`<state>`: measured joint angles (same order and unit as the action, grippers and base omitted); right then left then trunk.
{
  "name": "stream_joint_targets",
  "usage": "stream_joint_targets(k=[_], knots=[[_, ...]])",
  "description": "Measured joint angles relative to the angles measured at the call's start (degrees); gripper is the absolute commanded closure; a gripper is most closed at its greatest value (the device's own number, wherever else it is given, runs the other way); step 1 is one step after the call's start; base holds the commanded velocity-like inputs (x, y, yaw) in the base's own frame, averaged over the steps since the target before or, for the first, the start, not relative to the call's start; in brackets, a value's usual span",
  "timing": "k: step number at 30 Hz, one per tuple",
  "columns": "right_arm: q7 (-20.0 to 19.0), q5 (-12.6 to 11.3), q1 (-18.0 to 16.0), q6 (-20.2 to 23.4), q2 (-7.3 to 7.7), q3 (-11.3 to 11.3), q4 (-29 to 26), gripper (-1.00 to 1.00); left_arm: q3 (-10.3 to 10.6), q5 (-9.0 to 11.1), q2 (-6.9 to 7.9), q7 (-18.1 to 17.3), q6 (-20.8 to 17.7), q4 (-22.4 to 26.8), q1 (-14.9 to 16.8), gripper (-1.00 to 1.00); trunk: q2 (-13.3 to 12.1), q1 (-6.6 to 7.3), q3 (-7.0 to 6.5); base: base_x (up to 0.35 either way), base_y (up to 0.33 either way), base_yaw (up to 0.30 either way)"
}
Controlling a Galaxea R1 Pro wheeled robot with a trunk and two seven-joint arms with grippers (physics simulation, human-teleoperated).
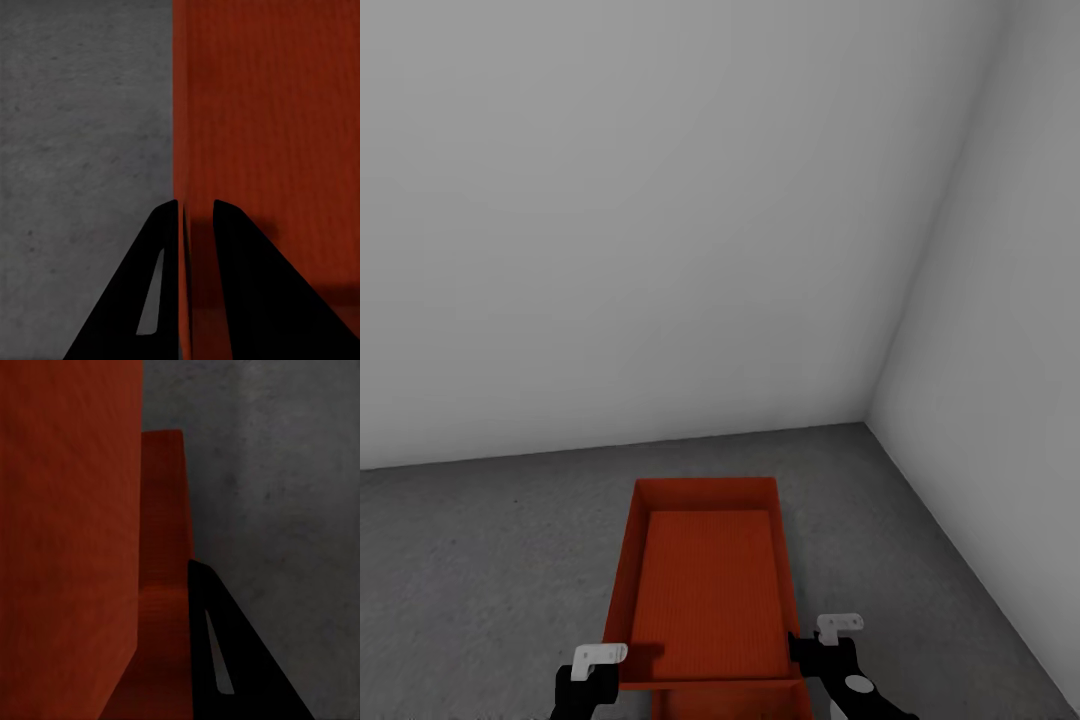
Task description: Move the two storage containers from the living room to the garage. In the garage, place one container on the floor and stack the other container on top of it (either order is fine).
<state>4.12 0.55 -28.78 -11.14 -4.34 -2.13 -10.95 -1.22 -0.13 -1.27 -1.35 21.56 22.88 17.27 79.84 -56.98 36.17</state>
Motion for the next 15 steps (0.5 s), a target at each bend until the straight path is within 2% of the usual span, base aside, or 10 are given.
stream_joint_targets(k=[15], knots=[[0.0,0.01,0.0,0.0,0.0,0.01,-0.02,1.0,0.03,0.04,0.0,0.01,0.0,0.04,0.0,1.0,0.0,0.0,0.76,0.0,0.0,0.0]])
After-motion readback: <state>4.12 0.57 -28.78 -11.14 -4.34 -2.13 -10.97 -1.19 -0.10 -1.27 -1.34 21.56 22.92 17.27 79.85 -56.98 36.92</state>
